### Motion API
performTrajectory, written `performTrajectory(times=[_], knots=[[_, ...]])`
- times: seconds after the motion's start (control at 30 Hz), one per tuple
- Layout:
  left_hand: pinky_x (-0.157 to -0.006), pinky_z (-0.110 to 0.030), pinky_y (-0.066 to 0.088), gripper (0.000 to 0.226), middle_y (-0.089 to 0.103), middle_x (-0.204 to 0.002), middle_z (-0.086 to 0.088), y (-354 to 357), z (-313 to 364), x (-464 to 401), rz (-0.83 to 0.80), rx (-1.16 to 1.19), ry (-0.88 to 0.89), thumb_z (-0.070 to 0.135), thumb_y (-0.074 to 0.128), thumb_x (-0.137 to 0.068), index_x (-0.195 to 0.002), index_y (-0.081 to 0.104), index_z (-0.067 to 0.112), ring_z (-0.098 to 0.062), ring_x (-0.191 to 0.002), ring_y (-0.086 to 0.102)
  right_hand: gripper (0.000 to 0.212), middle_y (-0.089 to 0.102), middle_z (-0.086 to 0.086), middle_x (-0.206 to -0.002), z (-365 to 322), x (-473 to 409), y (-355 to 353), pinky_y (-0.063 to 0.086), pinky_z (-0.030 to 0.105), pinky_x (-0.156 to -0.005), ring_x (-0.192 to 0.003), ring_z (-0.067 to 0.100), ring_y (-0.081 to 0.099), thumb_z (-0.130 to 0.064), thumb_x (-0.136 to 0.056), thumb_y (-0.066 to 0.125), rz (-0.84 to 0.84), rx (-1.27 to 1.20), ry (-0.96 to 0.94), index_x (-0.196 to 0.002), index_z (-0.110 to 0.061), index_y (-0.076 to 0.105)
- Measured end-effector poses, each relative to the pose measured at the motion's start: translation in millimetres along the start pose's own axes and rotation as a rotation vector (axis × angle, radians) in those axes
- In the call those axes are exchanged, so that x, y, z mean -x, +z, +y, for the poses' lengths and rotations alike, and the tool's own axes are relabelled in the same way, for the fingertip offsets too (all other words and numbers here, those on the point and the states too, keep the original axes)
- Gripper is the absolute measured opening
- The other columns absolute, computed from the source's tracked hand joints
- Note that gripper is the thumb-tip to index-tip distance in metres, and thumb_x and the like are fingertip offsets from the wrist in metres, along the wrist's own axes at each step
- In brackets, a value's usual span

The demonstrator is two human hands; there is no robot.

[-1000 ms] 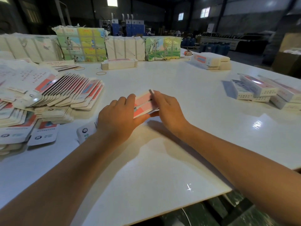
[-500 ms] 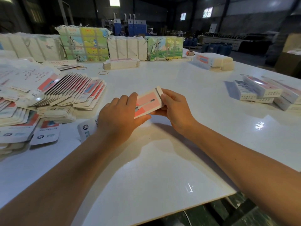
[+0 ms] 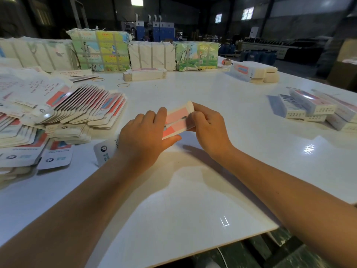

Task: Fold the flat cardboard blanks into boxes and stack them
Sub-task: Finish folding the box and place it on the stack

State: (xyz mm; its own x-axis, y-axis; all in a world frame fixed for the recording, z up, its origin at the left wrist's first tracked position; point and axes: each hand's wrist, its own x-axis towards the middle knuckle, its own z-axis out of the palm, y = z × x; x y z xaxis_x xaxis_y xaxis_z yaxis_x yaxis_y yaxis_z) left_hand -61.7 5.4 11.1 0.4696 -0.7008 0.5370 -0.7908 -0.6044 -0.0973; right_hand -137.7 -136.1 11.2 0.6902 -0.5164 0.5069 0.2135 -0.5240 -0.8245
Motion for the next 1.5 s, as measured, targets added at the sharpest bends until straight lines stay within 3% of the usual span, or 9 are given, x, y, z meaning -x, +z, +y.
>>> performTrajectory(times=[0.2,0.43,0.57,0.87,1.0,1.13,1.2,1.33,1.5], knots=[[-0.071,-0.037,0.044,0.074,0.06,-0.107,-0.015,3,4,-1,0.016,-0.018,-0.029,0.062,0.042,-0.086,-0.136,0.043,0.006,-0.032,-0.092,0.058,0.037,0.057,0.001,-0.111,1,2,9,0.055,0.032,-0.084,-0.095,0.018,0.059,-0.018,-0.1,0.041,-0.036,0.116,0.034,-0.137,-0.012,0.042],[-0.075,-0.03,0.04,0.087,0.052,-0.118,-0.007,5,10,-2,0.029,-0.155,-0.049,0.067,0.001,-0.076,-0.14,0.027,0.014,-0.024,-0.102,0.052,0.018,0.056,-0.004,-0.083,2,9,15,0.053,0.036,-0.065,-0.074,0.013,0.058,-0.021,-0.102,0.035,-0.009,0.277,-0.07,-0.112,-0.013,0.047],[-0.074,-0.03,0.039,0.084,0.052,-0.117,-0.007,6,10,-2,0.02,-0.163,-0.061,0.068,0.006,-0.079,-0.14,0.029,0.014,-0.024,-0.101,0.053,0.022,0.061,0.003,-0.086,0,8,15,0.051,0.038,-0.065,-0.074,0.017,0.058,-0.02,-0.102,0.035,-0.027,0.3,-0.095,-0.114,-0.009,0.049],[-0.068,-0.041,0.05,0.071,0.062,-0.104,-0.02,1,0,3,-0.038,-0.015,-0.018,0.057,0.048,-0.086,-0.129,0.049,0.001,-0.036,-0.088,0.061,0.034,0.065,0.011,-0.106,3,8,8,0.036,0.011,-0.064,-0.079,0.012,0.05,-0.018,-0.102,0.035,-0.139,0.286,-0.079,-0.131,-0.007,0.048],[-0.063,-0.039,0.05,0.08,0.063,-0.095,-0.021,-1,3,2,-0.032,0.008,-0.018,0.063,0.029,-0.084,-0.123,0.054,-0.002,-0.038,-0.079,0.061,0.035,0.063,0.007,-0.106,3,5,8,0.043,0.022,-0.072,-0.085,0.014,0.054,-0.016,-0.101,0.037,-0.169,0.23,-0.047,-0.133,-0.007,0.046],[-0.059,-0.037,0.043,0.078,0.062,-0.095,-0.018,0,-2,-1,0.051,0.065,-0.081,0.063,0.035,-0.078,-0.124,0.053,0.002,-0.037,-0.082,0.06,0.048,0.056,0.006,-0.133,2,2,10,0.045,0.039,-0.101,-0.114,0.02,0.056,-0.023,-0.1,0.044,-0.102,0.025,0.115,-0.146,-0.014,0.033],[-0.06,-0.039,0.043,0.081,0.061,-0.097,-0.016,-1,-4,-3,0.076,0.082,-0.116,0.066,0.032,-0.076,-0.125,0.051,0.004,-0.036,-0.085,0.059,0.04,0.061,0.006,-0.125,4,3,10,0.047,0.038,-0.096,-0.107,0.02,0.06,-0.025,-0.099,0.044,-0.067,0.033,0.115,-0.137,-0.013,0.047],[-0.06,-0.038,0.041,0.083,0.06,-0.097,-0.015,0,-7,-5,0.1,0.09,-0.115,0.068,0.026,-0.074,-0.124,0.05,0.006,-0.035,-0.085,0.059,0.025,0.063,-0.008,-0.09,4,10,13,0.042,0.011,-0.066,-0.075,0.002,0.057,-0.023,-0.099,0.043,-0.066,0.204,-0.042,-0.116,-0.017,0.061],[-0.054,-0.035,0.04,0.072,0.061,-0.086,-0.017,-2,-14,-1,0.098,0.094,-0.041,0.062,0.037,-0.078,-0.114,0.056,0.003,-0.038,-0.073,0.06,0.024,0.068,-0.002,-0.097,2,12,11,0.053,0.038,-0.078,-0.087,0.015,0.062,-0.026,-0.097,0.048,-0.134,0.263,-0.114,-0.116,-0.017,0.06]])
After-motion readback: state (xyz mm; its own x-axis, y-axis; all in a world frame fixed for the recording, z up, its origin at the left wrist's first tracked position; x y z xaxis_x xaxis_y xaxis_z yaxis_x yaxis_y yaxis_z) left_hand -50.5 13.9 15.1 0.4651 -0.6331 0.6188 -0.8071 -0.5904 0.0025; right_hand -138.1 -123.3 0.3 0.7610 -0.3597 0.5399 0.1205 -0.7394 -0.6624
